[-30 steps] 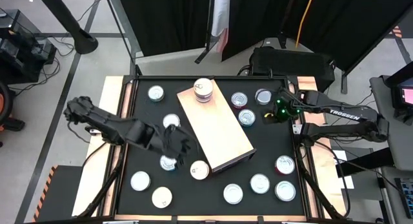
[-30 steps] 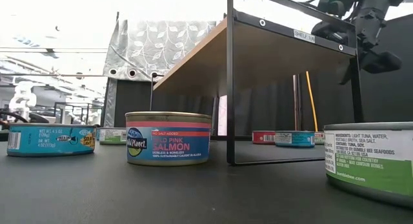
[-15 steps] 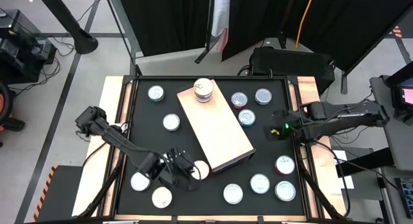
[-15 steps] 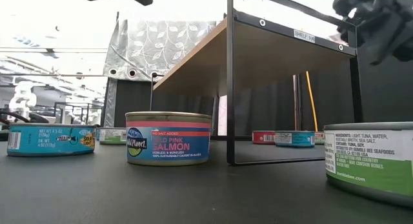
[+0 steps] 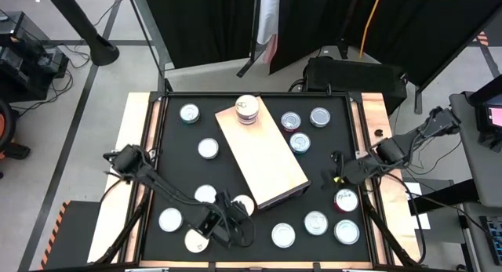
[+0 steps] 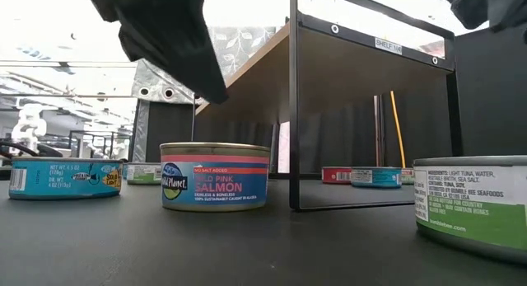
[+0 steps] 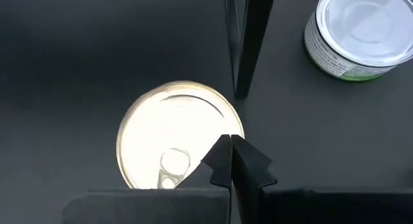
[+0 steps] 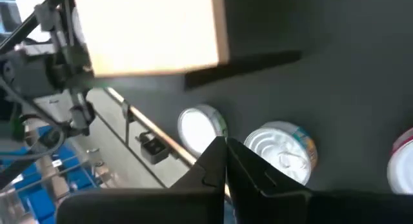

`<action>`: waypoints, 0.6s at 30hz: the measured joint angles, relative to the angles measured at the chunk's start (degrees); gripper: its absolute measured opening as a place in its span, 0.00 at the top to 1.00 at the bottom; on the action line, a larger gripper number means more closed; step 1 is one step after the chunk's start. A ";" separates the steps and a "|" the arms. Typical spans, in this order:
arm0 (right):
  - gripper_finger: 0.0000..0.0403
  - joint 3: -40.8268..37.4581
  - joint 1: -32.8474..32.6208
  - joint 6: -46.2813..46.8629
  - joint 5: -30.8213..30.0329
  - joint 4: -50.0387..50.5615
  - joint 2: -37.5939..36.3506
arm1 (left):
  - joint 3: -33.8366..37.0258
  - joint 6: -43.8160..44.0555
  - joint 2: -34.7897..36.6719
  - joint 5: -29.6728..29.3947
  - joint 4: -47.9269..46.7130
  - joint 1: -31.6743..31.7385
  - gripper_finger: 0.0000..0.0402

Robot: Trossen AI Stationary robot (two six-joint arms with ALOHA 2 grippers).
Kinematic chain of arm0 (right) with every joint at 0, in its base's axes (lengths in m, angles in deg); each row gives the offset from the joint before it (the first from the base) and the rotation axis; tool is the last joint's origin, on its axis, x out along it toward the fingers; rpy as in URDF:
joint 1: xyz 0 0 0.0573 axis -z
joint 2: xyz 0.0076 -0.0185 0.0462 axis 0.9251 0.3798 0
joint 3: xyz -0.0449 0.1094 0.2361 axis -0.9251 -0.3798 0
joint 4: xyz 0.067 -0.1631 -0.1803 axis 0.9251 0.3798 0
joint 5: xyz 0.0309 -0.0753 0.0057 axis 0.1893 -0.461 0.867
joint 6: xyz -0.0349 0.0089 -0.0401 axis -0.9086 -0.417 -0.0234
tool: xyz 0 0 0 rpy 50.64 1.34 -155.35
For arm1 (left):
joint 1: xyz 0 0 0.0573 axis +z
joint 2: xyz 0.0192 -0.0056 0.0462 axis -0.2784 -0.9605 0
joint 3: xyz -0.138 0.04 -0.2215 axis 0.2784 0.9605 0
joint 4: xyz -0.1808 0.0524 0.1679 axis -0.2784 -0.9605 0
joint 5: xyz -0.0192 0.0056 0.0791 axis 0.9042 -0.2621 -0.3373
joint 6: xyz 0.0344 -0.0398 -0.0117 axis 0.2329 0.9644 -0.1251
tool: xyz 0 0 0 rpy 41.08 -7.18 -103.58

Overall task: Stack canned seafood by type on shelf
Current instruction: Stack the blue-pink tuna can on top of the stacked blue-pink tuna can on the shelf

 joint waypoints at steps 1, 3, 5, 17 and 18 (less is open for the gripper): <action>0.99 0.00 -1.27 0.83 -0.81 -0.32 0.26 | 0.00 1.25 -0.23 -0.08 0.02 -0.30 0.99; 0.99 0.00 -3.23 2.40 -2.38 -0.33 0.90 | 0.00 2.78 -0.81 -0.31 0.07 -1.05 0.99; 0.99 0.00 -4.80 3.54 -3.48 -0.37 1.77 | 0.00 3.79 -1.46 -0.31 0.21 -1.86 0.99; 0.99 0.00 -9.06 4.92 -3.77 -5.21 8.60 | 3.07 10.75 -4.07 1.45 -0.89 -5.95 1.00; 0.99 0.00 -9.29 4.92 -3.80 -5.87 9.05 | 3.17 11.57 -3.71 1.49 -2.22 -6.53 1.00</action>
